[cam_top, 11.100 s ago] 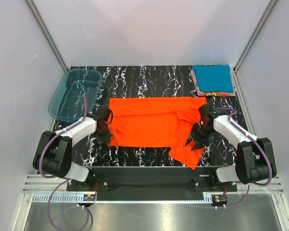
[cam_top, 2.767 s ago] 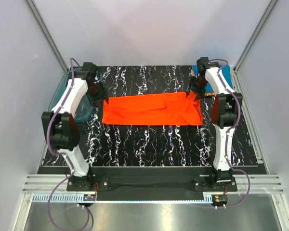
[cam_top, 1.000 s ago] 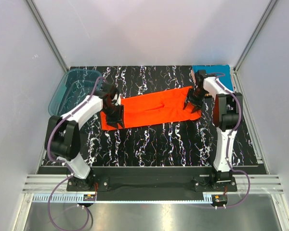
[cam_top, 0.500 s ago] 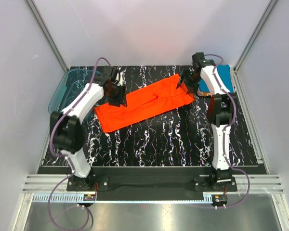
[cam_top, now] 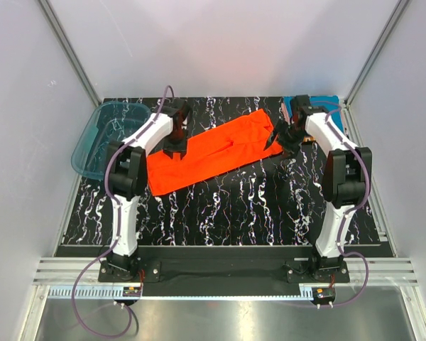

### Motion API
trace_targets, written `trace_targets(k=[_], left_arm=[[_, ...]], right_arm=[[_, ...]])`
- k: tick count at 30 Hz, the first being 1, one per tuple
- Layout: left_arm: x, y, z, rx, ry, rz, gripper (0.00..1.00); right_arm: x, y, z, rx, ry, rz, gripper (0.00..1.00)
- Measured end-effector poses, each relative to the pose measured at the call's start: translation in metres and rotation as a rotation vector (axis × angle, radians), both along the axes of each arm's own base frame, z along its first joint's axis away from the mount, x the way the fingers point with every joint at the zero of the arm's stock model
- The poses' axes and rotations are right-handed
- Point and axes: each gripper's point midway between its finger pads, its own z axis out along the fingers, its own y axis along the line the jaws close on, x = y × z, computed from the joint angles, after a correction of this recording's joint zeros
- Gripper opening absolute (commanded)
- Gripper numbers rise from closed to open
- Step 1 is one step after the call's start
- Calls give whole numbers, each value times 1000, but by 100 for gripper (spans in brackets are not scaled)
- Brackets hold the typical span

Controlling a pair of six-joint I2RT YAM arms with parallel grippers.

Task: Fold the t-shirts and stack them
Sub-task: Fold the tshirt

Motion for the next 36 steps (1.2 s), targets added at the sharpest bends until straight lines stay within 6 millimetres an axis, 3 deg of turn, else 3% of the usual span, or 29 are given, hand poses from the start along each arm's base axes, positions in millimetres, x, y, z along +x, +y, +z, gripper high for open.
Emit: trace_targets(k=[4, 9, 17, 21, 26, 30, 32, 36], left_arm=[[-12, 5, -6, 45, 36, 11, 43], [-43, 11, -33, 76, 135, 27, 43], [-77, 9, -38, 59, 201, 39, 43], [-92, 2, -38, 41, 224, 37, 42], [-113, -23, -35, -38, 269, 26, 42], [-131, -62, -29, -118, 290, -29, 42], [-139, -84, -23, -183, 297, -60, 42], [-140, -105, 0, -276, 274, -80, 43]], right_arm=[[-3, 9, -22, 61, 36, -77, 71], [5, 18, -43, 125, 41, -158, 71], [43, 25, -76, 158, 23, -165, 71], [87, 31, -72, 166, -65, -118, 71], [142, 36, -68, 165, -181, -41, 70], [176, 41, -64, 166, -243, 16, 70], [178, 39, -60, 145, -243, 36, 71], [159, 29, -53, 87, -192, 63, 72]])
